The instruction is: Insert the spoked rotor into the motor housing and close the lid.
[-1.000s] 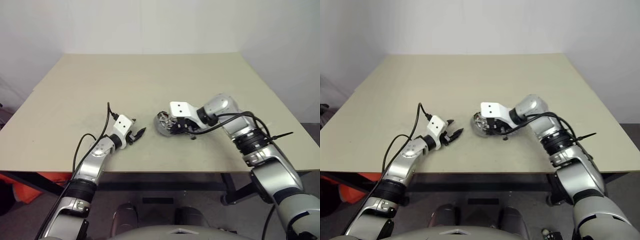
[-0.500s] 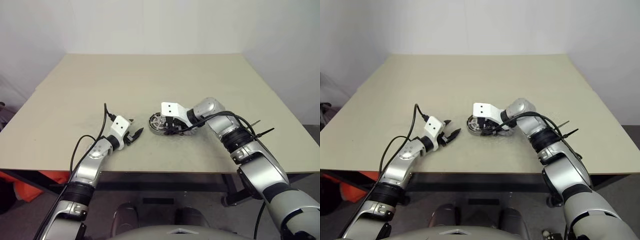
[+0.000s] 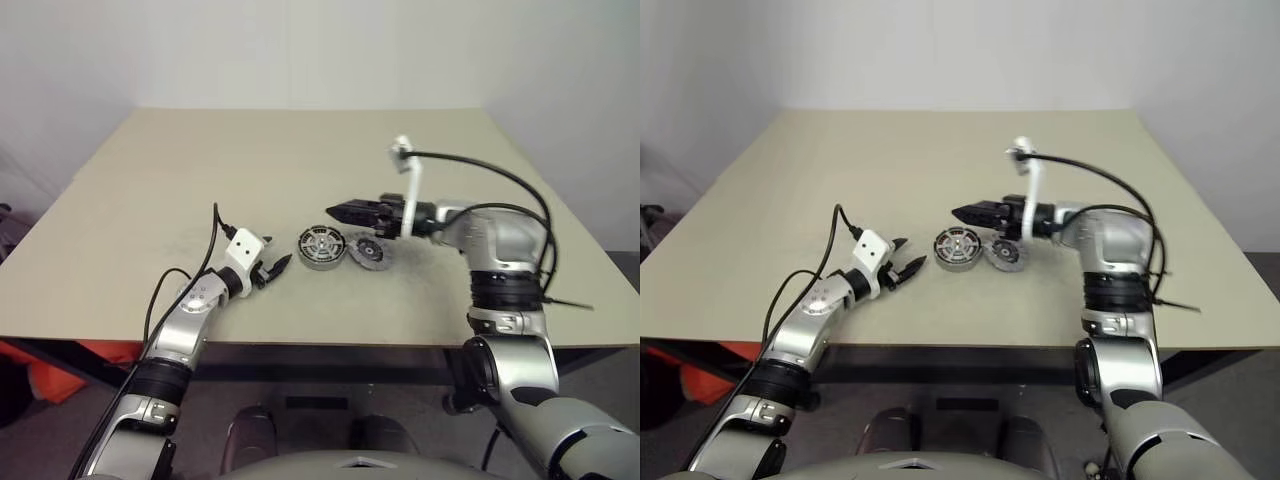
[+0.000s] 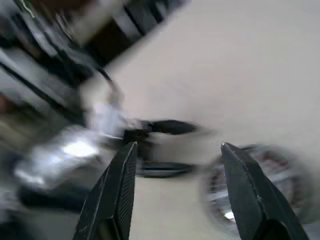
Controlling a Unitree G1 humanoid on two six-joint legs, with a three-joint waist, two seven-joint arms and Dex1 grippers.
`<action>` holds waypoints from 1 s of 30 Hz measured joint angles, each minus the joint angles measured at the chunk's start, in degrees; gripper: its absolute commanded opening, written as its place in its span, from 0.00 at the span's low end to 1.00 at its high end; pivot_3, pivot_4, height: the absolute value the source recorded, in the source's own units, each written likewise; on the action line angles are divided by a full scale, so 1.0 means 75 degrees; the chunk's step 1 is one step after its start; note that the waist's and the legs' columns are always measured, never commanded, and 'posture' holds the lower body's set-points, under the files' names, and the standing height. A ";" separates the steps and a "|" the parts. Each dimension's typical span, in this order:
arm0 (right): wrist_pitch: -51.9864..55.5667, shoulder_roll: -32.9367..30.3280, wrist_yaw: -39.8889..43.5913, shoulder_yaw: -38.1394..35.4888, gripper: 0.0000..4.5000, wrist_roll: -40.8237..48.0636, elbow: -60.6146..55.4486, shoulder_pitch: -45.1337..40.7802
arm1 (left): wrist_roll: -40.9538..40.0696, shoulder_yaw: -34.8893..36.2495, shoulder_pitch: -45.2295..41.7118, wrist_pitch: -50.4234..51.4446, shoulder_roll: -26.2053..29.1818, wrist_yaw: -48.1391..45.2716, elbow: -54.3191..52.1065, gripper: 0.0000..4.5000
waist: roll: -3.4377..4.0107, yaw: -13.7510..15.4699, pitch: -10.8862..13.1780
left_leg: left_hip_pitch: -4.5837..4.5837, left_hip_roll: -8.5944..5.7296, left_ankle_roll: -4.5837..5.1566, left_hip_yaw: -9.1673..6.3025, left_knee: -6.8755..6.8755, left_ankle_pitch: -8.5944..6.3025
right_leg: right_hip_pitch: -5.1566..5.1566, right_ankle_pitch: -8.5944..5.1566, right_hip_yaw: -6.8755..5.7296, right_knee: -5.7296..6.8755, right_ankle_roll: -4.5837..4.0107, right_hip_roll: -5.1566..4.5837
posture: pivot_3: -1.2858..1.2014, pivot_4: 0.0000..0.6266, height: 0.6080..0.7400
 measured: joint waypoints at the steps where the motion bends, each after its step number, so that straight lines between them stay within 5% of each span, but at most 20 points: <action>1: 0.0678 0.0040 -0.0215 -0.0397 0.66 0.0346 -0.0273 0.0368 | 0.0001 -0.0014 -0.0047 -0.0001 0.0010 -0.0090 0.0070 0.69 | 0.0000 0.0037 0.0000 | 0.0001 0.0000 -0.0014 0.0000 -0.0006 0.0008 | 0.0003 0.0000 -0.0001 -0.0006 0.0000 -0.0001 | 0.52 0.00 1.00; 6: 0.1599 -0.0019 -0.1444 -0.0855 0.66 0.1981 -0.0412 0.1766 | 0.0010 -0.0137 -0.0398 -0.0013 -0.0022 -0.0353 0.0379 0.69 | 0.0014 0.0115 -0.0001 | 0.0007 -0.0001 -0.0053 0.0003 -0.0020 0.0031 | -0.0013 -0.0009 0.0002 -0.0005 0.0021 -0.0005 | 0.52 0.00 1.00; 11: 0.1604 -0.0028 -0.2883 -0.1022 0.66 0.3141 -0.0193 0.1969 | 0.0026 -0.0181 -0.0516 -0.0037 -0.0085 -0.0457 0.0505 0.69 | 0.0014 0.0106 -0.0004 | 0.0050 -0.0008 -0.0110 0.0004 -0.0106 0.0069 | -0.0009 -0.0031 0.0003 -0.0018 0.0058 -0.0005 | 0.52 0.00 1.00; 17: 0.1604 0.0325 -0.4628 -0.1790 0.66 0.3087 0.0715 0.1936 | 0.0052 -0.0201 -0.0498 -0.0043 -0.0068 -0.0487 0.0515 0.69 | 0.0018 0.0114 -0.0008 | 0.0041 -0.0009 -0.0145 0.0003 -0.0139 0.0090 | -0.0020 -0.0031 0.0001 -0.0029 0.0056 -0.0003 | 0.52 0.00 1.00; 30: 0.0320 0.0708 -0.5959 -0.3138 0.66 0.2630 0.2094 0.1019 | 0.0105 -0.0201 -0.0294 -0.0042 0.0054 -0.0484 0.0468 0.69 | 0.0020 0.0119 -0.0009 | 0.0043 -0.0011 -0.0148 0.0003 -0.0146 0.0091 | -0.0014 -0.0032 0.0000 -0.0035 0.0058 -0.0007 | 0.52 0.00 1.00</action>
